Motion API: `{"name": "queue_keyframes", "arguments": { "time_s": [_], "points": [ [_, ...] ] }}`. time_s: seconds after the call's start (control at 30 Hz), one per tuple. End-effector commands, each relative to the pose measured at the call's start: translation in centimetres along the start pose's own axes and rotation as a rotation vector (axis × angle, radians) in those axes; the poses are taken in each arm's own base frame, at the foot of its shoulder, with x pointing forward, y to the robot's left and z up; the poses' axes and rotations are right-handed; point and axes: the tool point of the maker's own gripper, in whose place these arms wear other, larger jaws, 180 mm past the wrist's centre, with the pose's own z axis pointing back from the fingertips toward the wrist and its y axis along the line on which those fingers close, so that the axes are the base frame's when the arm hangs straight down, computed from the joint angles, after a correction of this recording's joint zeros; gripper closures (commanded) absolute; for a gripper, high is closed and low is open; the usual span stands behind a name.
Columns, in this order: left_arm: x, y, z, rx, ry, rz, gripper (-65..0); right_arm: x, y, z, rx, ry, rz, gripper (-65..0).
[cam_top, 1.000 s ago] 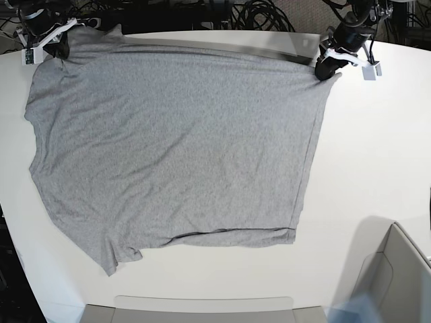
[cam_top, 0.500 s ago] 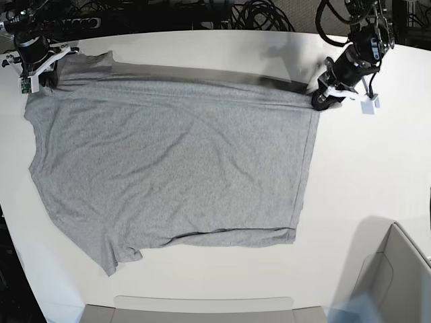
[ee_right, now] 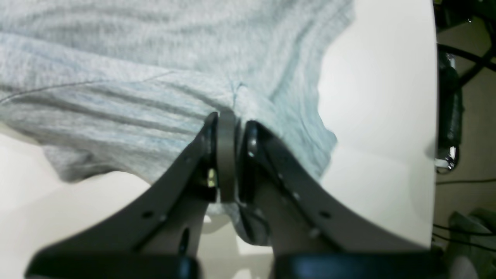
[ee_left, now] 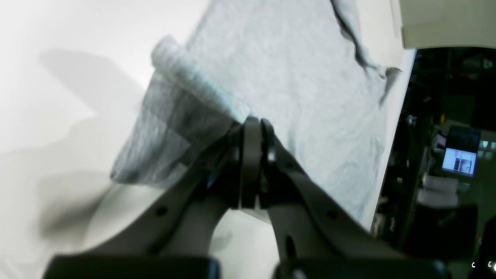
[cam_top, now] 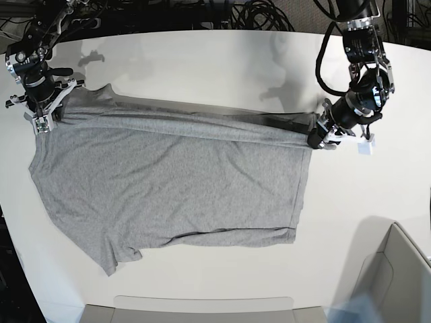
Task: Fold the T-shirt properly
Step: 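Lift both held corners and fold them toward the hem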
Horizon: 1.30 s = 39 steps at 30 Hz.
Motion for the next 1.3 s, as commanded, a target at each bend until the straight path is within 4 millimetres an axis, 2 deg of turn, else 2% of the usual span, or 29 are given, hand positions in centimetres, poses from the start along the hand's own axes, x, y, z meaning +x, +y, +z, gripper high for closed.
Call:
{"name": "queue_keyframes", "arguments": {
  "time_s": [0.0, 0.07, 0.37, 0.6, 0.7, 0.83, 1.03, 1.27],
  "points": [
    [1.1, -1.3, -0.8, -0.001, -0.019, -0.054, 0.0, 1.3, -1.2, 0.2, -0.029, -0.029, 0.044, 0.0],
    [1.1, -2.2, -1.5, 0.005, -0.014, -0.101, 0.0, 1.9, -1.1, -0.4, -0.025, -0.031, 0.061, 0.0],
    [3.1, -5.3, -3.1, 0.026, -0.079, -0.230, 0.0, 5.7, -3.5, -1.4, -0.064, -0.099, 0.070, 0.0],
    [3.0, -5.3, -6.3, 0.086, -0.041, -0.246, 0.0, 6.7, -2.4, -3.9, 0.006, -0.087, 0.085, 0.0],
    [3.6, -5.8, -6.7, 0.080, -0.054, -0.244, 0.0, 6.9, -2.4, -4.7, 0.020, -0.085, 0.065, 0.0],
    [4.1, -6.7, -7.4, 0.073, -0.085, -0.278, 0.0, 8.0, -1.1, -6.0, 0.070, -0.107, 0.067, 0.0],
    [4.4, -6.1, -9.7, 0.141, -0.072, -0.328, 0.0, 8.3, -0.4, -8.8, 0.105, -0.097, 0.057, 0.0],
    [5.1, -4.3, -10.6, 0.183, -0.115, -0.325, 0.0, 8.1, -1.0, -10.7, 0.137, -0.065, 0.006, 0.0]
  ]
}}
